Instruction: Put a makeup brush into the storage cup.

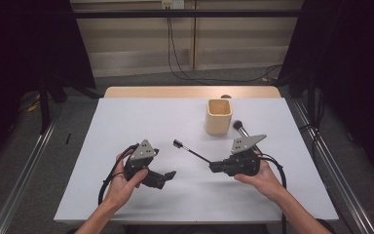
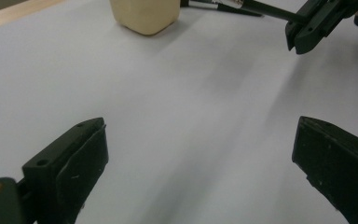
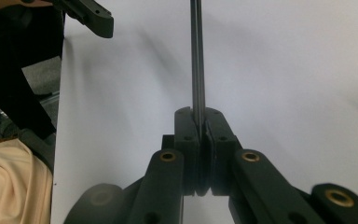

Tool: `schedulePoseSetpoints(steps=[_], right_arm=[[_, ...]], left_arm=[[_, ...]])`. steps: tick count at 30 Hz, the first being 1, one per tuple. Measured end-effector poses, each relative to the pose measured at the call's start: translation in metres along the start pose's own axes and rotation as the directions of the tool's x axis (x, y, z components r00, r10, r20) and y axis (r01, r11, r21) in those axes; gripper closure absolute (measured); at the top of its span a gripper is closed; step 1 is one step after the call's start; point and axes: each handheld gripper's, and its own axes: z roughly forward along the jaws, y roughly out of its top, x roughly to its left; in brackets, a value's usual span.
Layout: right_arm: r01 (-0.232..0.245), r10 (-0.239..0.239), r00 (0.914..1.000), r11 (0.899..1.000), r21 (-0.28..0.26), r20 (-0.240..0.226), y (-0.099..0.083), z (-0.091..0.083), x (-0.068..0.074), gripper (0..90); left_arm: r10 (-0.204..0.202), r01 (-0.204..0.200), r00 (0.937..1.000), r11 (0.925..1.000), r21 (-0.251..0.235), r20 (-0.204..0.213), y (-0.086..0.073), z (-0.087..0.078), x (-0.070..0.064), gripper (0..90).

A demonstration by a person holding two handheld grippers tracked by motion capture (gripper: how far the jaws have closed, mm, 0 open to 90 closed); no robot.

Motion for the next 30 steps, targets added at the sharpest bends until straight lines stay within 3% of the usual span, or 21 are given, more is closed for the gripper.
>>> schedulePoseSetpoints(steps=[2, 7, 11, 15, 17, 19, 30], right_arm=[[-0.001, 0.001, 1.0000, 1.000, -0.023, 0.004, -0.001, -0.001, 0.000, 85.9], [0.004, -0.001, 0.9990, 0.997, -0.072, 0.044, -0.003, -0.002, -0.001, 85.9], [0.010, -0.004, 0.9987, 0.993, -0.116, 0.051, -0.002, -0.004, -0.001, 85.9], [0.030, -0.021, 0.9980, 0.988, -0.150, 0.059, 0.000, -0.005, 0.001, 85.9], [0.037, -0.028, 0.9975, 0.988, -0.152, 0.064, 0.000, -0.005, 0.002, 85.9], [0.032, -0.022, 0.9979, 0.987, -0.160, 0.061, 0.000, -0.006, 0.002, 85.9], [0.033, -0.023, 0.9982, 0.982, -0.188, 0.056, 0.003, -0.010, 0.003, 85.8]], left_arm=[[0.005, -0.005, 0.9996, 0.9999, -0.011, -0.030, 0.001, 0.000, -0.001, 3.7], [-0.012, 0.010, 0.9993, 0.9986, -0.053, -0.035, 0.004, 0.001, -0.002, 3.9], [-0.022, 0.021, 0.9997, 0.9924, -0.122, -0.005, 0.007, 0.007, -0.006, 4.0], [0.008, -0.004, 0.9998, 0.9795, -0.201, 0.018, 0.011, 0.010, -0.010, 5.7], [0.020, -0.018, 0.9998, 0.9752, -0.221, 0.008, 0.013, 0.011, -0.014, 5.7], [0.002, 0.005, 0.9995, 0.9725, -0.233, 0.031, 0.015, 0.012, -0.015, 4.7], [0.028, -0.002, 0.9953, 0.9613, -0.276, 0.092, 0.036, 0.028, -0.022, 4.3]])
